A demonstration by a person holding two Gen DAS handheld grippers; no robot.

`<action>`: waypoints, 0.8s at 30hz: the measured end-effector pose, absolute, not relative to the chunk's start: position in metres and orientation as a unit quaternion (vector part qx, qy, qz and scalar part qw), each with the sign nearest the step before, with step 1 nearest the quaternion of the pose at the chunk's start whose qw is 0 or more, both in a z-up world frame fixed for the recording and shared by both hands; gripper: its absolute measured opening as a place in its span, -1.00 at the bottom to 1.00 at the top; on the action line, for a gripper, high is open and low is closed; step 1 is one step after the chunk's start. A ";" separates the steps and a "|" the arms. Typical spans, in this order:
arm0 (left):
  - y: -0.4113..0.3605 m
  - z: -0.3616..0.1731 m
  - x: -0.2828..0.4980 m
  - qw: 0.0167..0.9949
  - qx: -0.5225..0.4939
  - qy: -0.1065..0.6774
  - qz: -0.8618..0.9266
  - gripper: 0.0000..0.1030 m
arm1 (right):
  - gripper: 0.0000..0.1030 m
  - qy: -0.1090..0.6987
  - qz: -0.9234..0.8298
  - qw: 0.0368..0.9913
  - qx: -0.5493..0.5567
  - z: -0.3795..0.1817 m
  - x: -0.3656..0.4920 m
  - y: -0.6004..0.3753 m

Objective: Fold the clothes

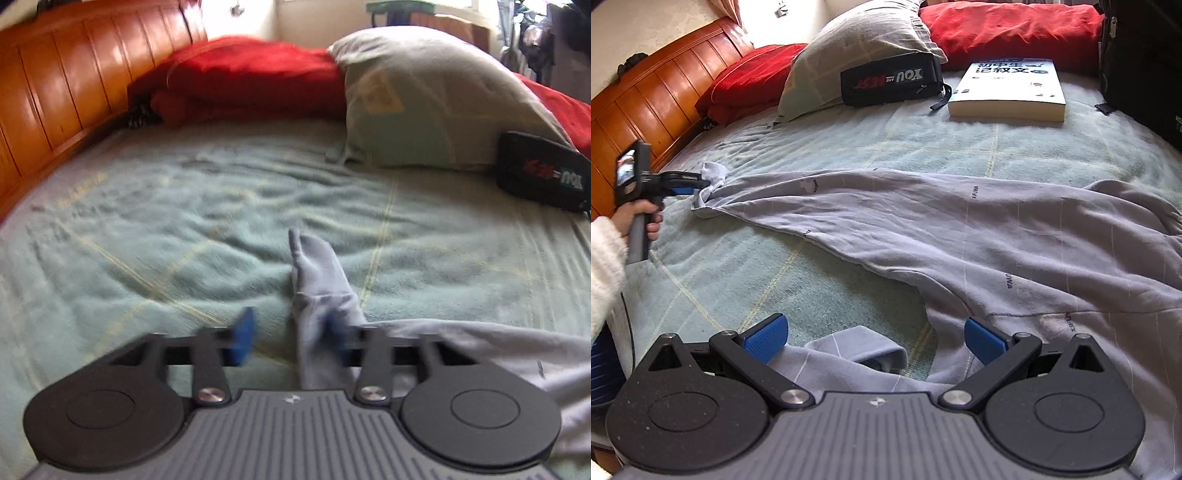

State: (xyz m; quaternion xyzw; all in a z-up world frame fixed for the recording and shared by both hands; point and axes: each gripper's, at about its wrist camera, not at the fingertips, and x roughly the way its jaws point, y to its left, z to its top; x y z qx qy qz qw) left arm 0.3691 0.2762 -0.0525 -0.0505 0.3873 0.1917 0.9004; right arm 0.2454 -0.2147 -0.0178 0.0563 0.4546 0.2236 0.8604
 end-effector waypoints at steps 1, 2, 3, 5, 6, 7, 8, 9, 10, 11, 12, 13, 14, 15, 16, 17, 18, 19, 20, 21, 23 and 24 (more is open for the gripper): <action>0.276 -0.053 0.368 0.904 -0.058 0.383 0.184 -0.85 | 1.00 0.455 0.221 0.861 0.055 -0.018 0.245 -0.216; 0.274 -0.052 0.365 0.908 -0.051 0.375 0.182 -0.86 | 1.00 0.455 0.219 0.861 0.054 -0.018 0.245 -0.216; 0.272 -0.050 0.359 0.911 -0.037 0.368 0.183 -0.89 | 1.00 0.456 0.217 0.861 0.053 -0.019 0.245 -0.217; 0.274 -0.046 0.347 0.912 -0.016 0.363 0.189 -0.89 | 1.00 0.459 0.216 0.860 0.054 -0.021 0.248 -0.218; 0.278 -0.044 0.340 0.910 -0.015 0.365 0.195 -0.89 | 1.00 0.460 0.216 0.860 0.054 -0.022 0.249 -0.218; 0.283 -0.043 0.333 0.908 -0.014 0.367 0.201 -0.89 | 1.00 0.460 0.217 0.859 0.054 -0.023 0.250 -0.218; 0.288 -0.042 0.327 0.905 -0.012 0.371 0.208 -0.89 | 1.00 0.460 0.219 0.859 0.054 -0.023 0.251 -0.218; 0.294 -0.042 0.322 0.901 -0.009 0.376 0.216 -0.88 | 1.00 0.460 0.221 0.859 0.053 -0.023 0.252 -0.217; 0.300 -0.042 0.316 0.897 -0.008 0.379 0.226 -0.86 | 1.00 0.459 0.223 0.859 0.051 -0.023 0.253 -0.215; 0.303 -0.043 0.317 0.897 -0.015 0.380 0.227 -0.86 | 1.00 0.458 0.225 0.859 0.049 -0.022 0.253 -0.214; 0.303 -0.044 0.321 0.897 -0.026 0.380 0.224 -0.85 | 1.00 0.457 0.226 0.859 0.048 -0.022 0.254 -0.213; 0.304 -0.045 0.324 0.898 -0.036 0.380 0.220 -0.79 | 1.00 0.456 0.227 0.859 0.048 -0.021 0.254 -0.212; 0.304 -0.046 0.328 0.898 -0.047 0.380 0.216 -0.72 | 1.00 0.455 0.228 0.860 0.047 -0.021 0.254 -0.210; 0.305 -0.047 0.332 0.899 -0.058 0.380 0.212 -0.50 | 1.00 0.454 0.228 0.860 0.048 -0.020 0.254 -0.209; 0.305 -0.048 0.336 0.899 -0.068 0.380 0.208 -0.29 | 1.00 0.453 0.228 0.860 0.049 -0.020 0.254 -0.209; 0.306 -0.050 0.340 0.899 -0.079 0.379 0.204 -0.23 | 1.00 0.454 0.228 0.860 0.049 -0.020 0.253 -0.208; 0.307 -0.051 0.344 0.899 -0.089 0.379 0.200 -0.22 | 1.00 0.454 0.228 0.860 0.049 -0.020 0.252 -0.207; 0.307 -0.052 0.348 0.899 -0.100 0.379 0.196 -0.22 | 1.00 0.454 0.227 0.860 0.049 -0.020 0.252 -0.207; 0.308 -0.053 0.352 0.899 -0.110 0.378 0.192 -0.22 | 1.00 0.455 0.224 0.860 0.049 -0.020 0.251 -0.208; 0.308 -0.054 0.355 0.898 -0.121 0.378 0.188 -0.22 | 1.00 0.456 0.221 0.860 0.049 -0.020 0.251 -0.208; 0.309 -0.056 0.363 0.897 -0.142 0.377 0.180 -0.24 | 1.00 0.458 0.215 0.861 0.051 -0.021 0.251 -0.210; 0.310 -0.057 0.367 0.897 -0.152 0.377 0.176 -0.30 | 1.00 0.459 0.212 0.861 0.052 -0.021 0.251 -0.211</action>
